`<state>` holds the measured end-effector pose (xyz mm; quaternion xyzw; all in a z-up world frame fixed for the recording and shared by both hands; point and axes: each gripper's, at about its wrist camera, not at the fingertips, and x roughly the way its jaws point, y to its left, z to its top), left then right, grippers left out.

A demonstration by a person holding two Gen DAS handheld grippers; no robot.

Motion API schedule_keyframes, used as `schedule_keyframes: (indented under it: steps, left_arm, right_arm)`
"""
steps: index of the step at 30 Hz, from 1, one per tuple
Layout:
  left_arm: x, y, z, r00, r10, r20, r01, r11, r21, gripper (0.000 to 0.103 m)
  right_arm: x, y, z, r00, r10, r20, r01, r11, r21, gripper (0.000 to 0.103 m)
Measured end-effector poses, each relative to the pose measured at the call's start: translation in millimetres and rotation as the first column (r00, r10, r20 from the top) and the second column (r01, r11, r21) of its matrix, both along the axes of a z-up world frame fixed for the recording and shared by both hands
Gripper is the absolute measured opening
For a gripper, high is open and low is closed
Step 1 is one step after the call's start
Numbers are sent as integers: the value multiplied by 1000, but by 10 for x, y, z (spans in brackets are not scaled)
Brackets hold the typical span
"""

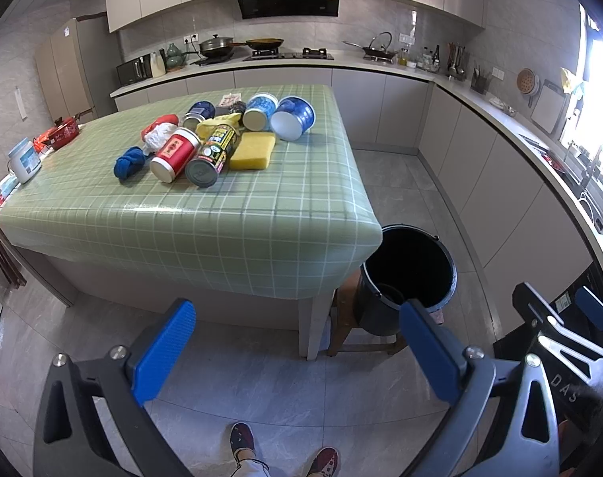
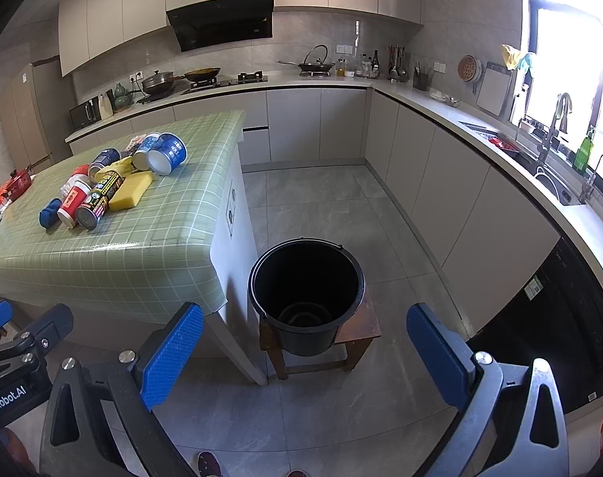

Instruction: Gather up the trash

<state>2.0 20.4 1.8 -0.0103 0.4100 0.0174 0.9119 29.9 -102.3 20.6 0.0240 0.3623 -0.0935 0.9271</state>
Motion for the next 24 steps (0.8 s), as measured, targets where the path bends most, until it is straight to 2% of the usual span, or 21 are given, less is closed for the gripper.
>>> schedule_keyframes:
  steps: [12, 17, 24]
  left_arm:
    - [78, 179, 1, 1000, 31, -8, -30, 1000, 6, 103]
    - [225, 611, -43, 996, 85, -10, -85, 996, 9, 103]
    - [474, 1303, -104, 988, 151, -12, -151, 988, 15, 103]
  right_arm:
    - [82, 73, -27, 1000, 17, -4, -17, 1000, 17, 103]
    - [261, 286, -33, 999, 38, -9, -38, 999, 28, 103]
    - [559, 853, -18, 996, 93, -2, -93, 995, 35, 103]
